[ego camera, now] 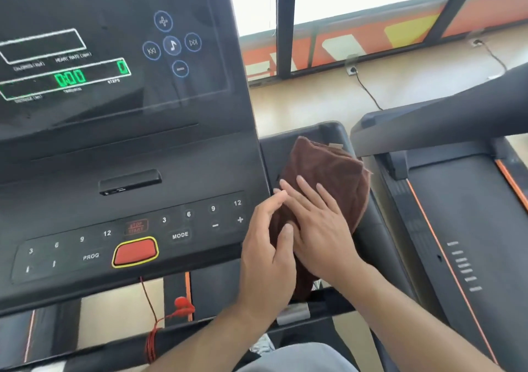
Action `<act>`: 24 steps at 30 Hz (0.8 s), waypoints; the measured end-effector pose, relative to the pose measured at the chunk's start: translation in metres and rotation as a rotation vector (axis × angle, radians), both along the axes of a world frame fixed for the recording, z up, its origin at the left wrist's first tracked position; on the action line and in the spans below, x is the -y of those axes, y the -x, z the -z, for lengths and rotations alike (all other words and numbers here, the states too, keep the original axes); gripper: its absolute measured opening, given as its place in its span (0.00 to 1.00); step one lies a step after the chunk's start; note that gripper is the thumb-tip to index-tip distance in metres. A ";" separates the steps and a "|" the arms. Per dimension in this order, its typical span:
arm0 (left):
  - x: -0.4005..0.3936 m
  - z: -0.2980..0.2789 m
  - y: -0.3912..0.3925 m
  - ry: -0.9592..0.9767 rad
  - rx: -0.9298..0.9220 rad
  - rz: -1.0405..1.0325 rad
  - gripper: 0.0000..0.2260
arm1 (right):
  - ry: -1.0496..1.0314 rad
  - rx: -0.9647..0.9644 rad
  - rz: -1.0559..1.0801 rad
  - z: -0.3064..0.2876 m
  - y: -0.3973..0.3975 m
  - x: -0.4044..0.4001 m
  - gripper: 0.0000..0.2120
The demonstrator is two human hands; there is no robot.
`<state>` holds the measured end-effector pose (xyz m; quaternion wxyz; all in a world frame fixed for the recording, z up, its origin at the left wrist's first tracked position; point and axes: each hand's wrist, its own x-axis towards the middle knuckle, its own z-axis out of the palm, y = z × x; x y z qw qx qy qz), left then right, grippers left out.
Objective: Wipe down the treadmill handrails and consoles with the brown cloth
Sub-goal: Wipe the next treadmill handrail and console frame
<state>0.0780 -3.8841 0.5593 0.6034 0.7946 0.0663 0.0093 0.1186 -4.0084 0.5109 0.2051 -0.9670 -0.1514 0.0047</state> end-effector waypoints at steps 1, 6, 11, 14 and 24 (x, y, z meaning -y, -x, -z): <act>0.003 0.002 0.006 0.005 -0.007 0.021 0.22 | 0.028 0.019 0.008 0.003 0.020 0.006 0.24; 0.014 0.004 0.031 0.019 -0.060 0.104 0.25 | 0.214 0.076 0.219 0.016 0.070 0.024 0.27; 0.003 0.005 0.039 0.002 -0.042 0.084 0.20 | 0.256 0.024 0.452 0.007 0.043 0.022 0.27; -0.010 0.005 0.039 -0.025 -0.037 0.046 0.17 | 0.261 -0.084 0.471 -0.002 0.014 0.030 0.28; -0.038 -0.002 0.036 -0.074 -0.034 -0.037 0.12 | 0.188 -0.094 0.251 -0.018 -0.124 0.009 0.25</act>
